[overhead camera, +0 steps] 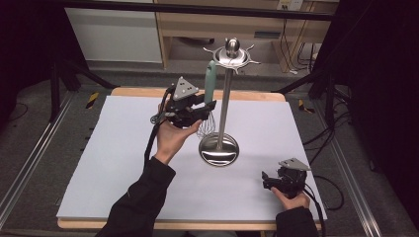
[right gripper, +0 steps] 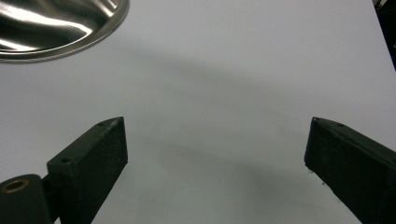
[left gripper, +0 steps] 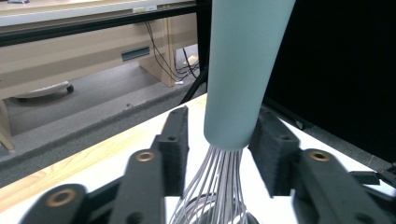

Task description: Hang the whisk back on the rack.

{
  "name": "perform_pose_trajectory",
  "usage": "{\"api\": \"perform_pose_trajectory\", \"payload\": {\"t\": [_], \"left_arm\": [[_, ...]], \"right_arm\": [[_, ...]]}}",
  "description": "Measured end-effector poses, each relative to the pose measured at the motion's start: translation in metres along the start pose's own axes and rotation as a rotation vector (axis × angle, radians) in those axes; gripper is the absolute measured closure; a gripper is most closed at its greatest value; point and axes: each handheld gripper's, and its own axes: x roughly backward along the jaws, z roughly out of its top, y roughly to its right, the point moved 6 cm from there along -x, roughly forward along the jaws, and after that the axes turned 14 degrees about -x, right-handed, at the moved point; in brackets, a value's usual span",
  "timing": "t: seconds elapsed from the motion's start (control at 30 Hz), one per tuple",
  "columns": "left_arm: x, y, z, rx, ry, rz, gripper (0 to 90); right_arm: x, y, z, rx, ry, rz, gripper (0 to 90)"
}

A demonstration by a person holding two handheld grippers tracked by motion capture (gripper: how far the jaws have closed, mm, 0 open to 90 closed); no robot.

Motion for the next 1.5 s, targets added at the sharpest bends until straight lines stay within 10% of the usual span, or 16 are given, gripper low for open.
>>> {"api": "perform_pose_trajectory", "payload": {"t": [0.87,1.5], "left_arm": [[0.046,0.008,-0.049,-0.010,-0.004,-0.009,36.7],[0.058,-0.004,-0.133,0.040,-0.117,0.028,34.2]], "right_arm": [[0.001,0.003,-0.005,-0.003,-0.013,-0.007,6.4],[0.000,0.007,-0.008,-0.007,-0.037,-0.028,6.7]]}}
